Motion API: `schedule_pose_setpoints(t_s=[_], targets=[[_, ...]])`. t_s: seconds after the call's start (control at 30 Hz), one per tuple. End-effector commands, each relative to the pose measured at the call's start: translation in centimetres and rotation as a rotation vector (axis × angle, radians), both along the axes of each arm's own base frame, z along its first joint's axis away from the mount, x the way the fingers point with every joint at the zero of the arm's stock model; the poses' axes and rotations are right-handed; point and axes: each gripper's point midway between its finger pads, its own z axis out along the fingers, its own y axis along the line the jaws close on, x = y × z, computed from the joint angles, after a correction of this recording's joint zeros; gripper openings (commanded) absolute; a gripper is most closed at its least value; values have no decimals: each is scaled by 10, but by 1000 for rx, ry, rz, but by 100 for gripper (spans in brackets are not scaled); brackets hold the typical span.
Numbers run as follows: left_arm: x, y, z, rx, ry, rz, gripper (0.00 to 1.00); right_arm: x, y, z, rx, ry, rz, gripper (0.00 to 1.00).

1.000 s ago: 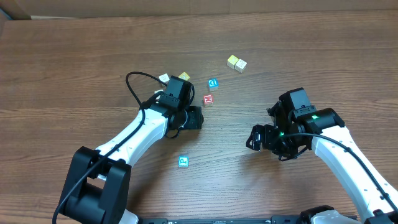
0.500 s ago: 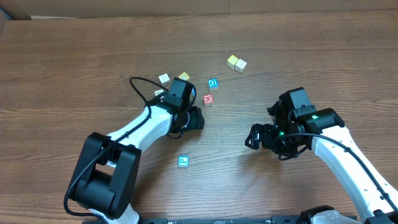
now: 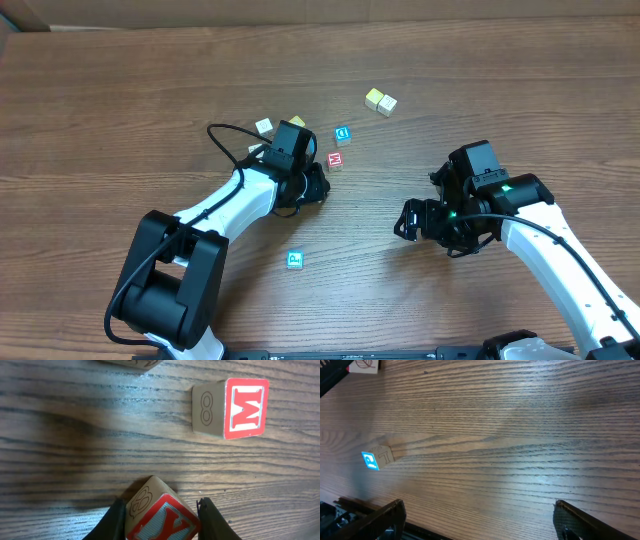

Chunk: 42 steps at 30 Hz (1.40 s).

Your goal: Flip 3 blocks

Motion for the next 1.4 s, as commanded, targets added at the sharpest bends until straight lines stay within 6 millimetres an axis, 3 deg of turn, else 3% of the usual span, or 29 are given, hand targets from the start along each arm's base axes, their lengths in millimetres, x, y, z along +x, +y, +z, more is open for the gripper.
schedule_pose_setpoints(t_s=[0.0, 0.27, 0.4, 0.53, 0.67, 0.83, 0.93, 1.03, 1.17, 1.23, 1.37], targets=[[-12, 2, -10, 5, 67, 6, 4, 3, 1, 4, -1, -26, 18, 95], [-26, 16, -16, 83, 97, -74, 4, 1, 1, 4, -3, -22, 28, 95], [-30, 26, -17, 158, 87, -161, 21, 1, 1, 4, -3, -22, 28, 95], [-31, 29, -13, 198, 64, -287, 17, 1, 1, 4, -3, -22, 28, 95], [-31, 29, -10, 228, 35, -414, 38, 1, 1, 4, -4, -25, 31, 96], [-24, 26, -4, 247, -24, -546, 36, 1, 0, 3, -7, -25, 31, 100], [-21, 24, -1, 258, -51, -604, 48, 1, 0, 3, -7, -26, 31, 100], [-19, 23, 1, 264, -70, -641, 52, 1, 0, 3, -7, -26, 31, 100], [-17, 23, 2, 269, -83, -665, 65, 1, 0, 3, -7, -26, 31, 100], [-18, 23, 1, 268, -81, -665, 61, 1, 0, 3, -7, -26, 31, 100], [-25, 26, 0, 254, -17, -567, 31, 1, 0, 3, -7, -26, 31, 100]])
